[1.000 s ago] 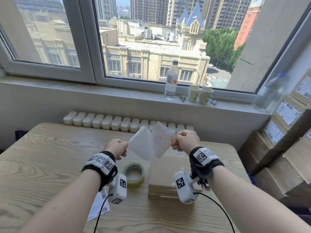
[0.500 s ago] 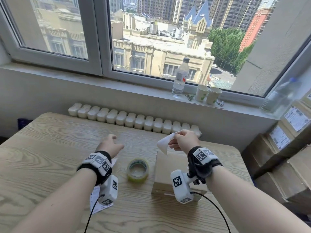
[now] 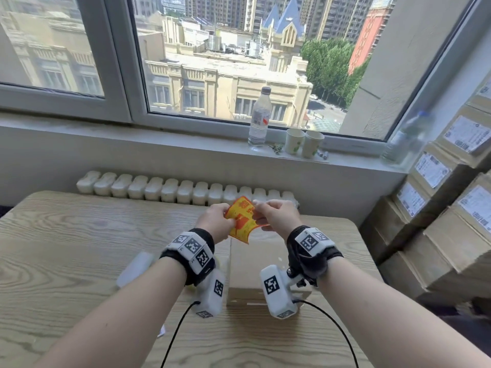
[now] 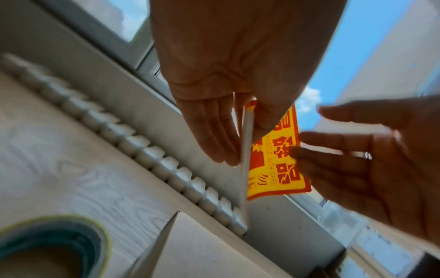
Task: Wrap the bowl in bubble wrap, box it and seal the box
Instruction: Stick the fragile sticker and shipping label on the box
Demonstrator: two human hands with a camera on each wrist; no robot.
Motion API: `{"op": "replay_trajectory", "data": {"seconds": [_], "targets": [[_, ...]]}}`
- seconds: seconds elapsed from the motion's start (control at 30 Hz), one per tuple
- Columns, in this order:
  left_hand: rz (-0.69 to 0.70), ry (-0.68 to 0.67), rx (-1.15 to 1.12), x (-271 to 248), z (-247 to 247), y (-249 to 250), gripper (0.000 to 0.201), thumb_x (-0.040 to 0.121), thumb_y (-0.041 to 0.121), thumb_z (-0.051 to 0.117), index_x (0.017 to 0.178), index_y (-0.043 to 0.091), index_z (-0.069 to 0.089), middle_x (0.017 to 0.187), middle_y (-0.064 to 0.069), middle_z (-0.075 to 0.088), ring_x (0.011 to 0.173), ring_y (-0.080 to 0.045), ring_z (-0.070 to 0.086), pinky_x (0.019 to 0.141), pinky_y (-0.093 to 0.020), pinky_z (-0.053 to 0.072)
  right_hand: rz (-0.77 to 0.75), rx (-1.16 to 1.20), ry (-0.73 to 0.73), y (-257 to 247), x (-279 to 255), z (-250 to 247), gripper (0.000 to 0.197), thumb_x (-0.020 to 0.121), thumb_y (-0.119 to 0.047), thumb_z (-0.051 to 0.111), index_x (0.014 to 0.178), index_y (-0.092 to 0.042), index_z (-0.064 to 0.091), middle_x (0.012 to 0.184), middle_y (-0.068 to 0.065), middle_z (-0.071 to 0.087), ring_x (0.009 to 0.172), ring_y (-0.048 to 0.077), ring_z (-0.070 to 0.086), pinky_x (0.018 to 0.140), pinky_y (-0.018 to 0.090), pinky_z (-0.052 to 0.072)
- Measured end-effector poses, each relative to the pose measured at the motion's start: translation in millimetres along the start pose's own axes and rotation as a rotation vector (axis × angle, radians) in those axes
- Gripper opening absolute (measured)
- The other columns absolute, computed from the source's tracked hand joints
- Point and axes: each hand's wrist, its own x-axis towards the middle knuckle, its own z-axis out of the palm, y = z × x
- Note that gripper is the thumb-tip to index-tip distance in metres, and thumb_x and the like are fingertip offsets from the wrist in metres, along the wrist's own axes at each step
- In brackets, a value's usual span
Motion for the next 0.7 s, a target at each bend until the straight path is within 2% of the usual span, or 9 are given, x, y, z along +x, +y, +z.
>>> {"op": "replay_trajectory", "data": {"seconds": [0.1, 0.17, 0.27, 0.33, 0.43, 0.53, 0.63, 0.7], "targets": [[-0.074, -0.047, -0.166, -0.9, -2.2, -0.6, 0.009, 0.091, 0.011, 0.056, 0.097, 0.016, 0.061, 0.098, -0.008, 0.069, 0.087, -0.021, 0.066, 0.070, -0.028, 0.057, 0.014, -0.063, 0.111, 13.4, 5.1, -13.3, 0.026, 0.086, -0.031, 0.067, 0.063, -0.018, 0.065, 0.071, 0.002, 0.067, 0.072, 0.020, 0.062, 0.075, 0.036, 0.055], [-0.101, -0.065, -0.243, -1.8, -1.8, 0.5, 0.010, 0.091, 0.010, 0.058, 0.099, 0.015, 0.059, 0.101, -0.008, 0.068, 0.089, -0.020, 0.066, 0.073, -0.029, 0.057, 0.033, -0.165, 0.146, 20.8, 5.8, -20.0, 0.022, 0.080, -0.030, 0.072, 0.061, -0.022, 0.065, 0.068, -0.002, 0.065, 0.075, 0.019, 0.061, 0.080, 0.040, 0.057], [-0.136, -0.084, -0.328, -3.1, 1.1, 4.2, 0.013, 0.091, 0.010, 0.059, 0.103, 0.012, 0.057, 0.105, -0.010, 0.067, 0.095, -0.022, 0.066, 0.079, -0.034, 0.057, 0.087, -0.189, 0.049, 23.9, 1.9, -23.0, 0.019, 0.076, -0.014, 0.076, 0.065, -0.017, 0.061, 0.072, 0.002, 0.066, 0.074, 0.018, 0.063, 0.079, 0.040, 0.057], [-0.146, -0.096, -0.363, -3.8, 4.2, 6.7, 0.015, 0.091, 0.010, 0.059, 0.105, 0.010, 0.055, 0.108, -0.012, 0.066, 0.095, -0.025, 0.067, 0.076, -0.034, 0.058, 0.111, -0.149, -0.020, 24.3, 0.2, -23.6, 0.022, 0.077, -0.001, 0.073, 0.068, -0.013, 0.056, 0.072, 0.006, 0.064, 0.069, 0.018, 0.063, 0.076, 0.038, 0.057], [-0.140, -0.122, -0.338, -4.7, 10.9, 10.8, 0.015, 0.093, 0.012, 0.056, 0.108, 0.008, 0.053, 0.109, -0.013, 0.064, 0.094, -0.027, 0.066, 0.072, -0.036, 0.058, 0.100, -0.158, 0.018, 29.4, 3.1, -27.6, 0.028, 0.074, 0.008, 0.071, 0.068, -0.013, 0.054, 0.071, 0.006, 0.063, 0.068, 0.022, 0.063, 0.077, 0.040, 0.058], [-0.129, -0.173, -0.264, -5.0, 18.7, 11.5, 0.020, 0.093, 0.009, 0.056, 0.112, 0.011, 0.052, 0.104, -0.008, 0.062, 0.088, -0.024, 0.066, 0.068, -0.033, 0.059, 0.113, -0.150, 0.066, 39.5, 7.7, -34.1, 0.032, 0.072, 0.012, 0.070, 0.073, -0.015, 0.053, 0.078, 0.004, 0.062, 0.080, 0.024, 0.065, 0.076, 0.039, 0.059], [-0.134, -0.212, -0.142, -3.1, 28.5, 8.5, 0.025, 0.087, 0.005, 0.063, 0.106, 0.014, 0.050, 0.100, -0.007, 0.060, 0.087, -0.023, 0.066, 0.067, -0.030, 0.059, 0.128, -0.172, 0.047, 52.5, 10.0, -41.4, 0.035, 0.071, 0.009, 0.072, 0.081, -0.019, 0.055, 0.091, 0.006, 0.065, 0.091, 0.022, 0.065, 0.078, 0.037, 0.058], [-0.141, -0.204, -0.074, -0.9, 35.7, 5.0, 0.030, 0.082, 0.003, 0.069, 0.102, 0.013, 0.049, 0.097, -0.007, 0.062, 0.084, -0.022, 0.066, 0.070, -0.032, 0.059, 0.128, -0.237, 0.035, 61.4, 10.0, -44.9, 0.034, 0.070, 0.005, 0.074, 0.088, -0.019, 0.059, 0.095, 0.005, 0.068, 0.093, 0.019, 0.064, 0.079, 0.033, 0.056]]}}
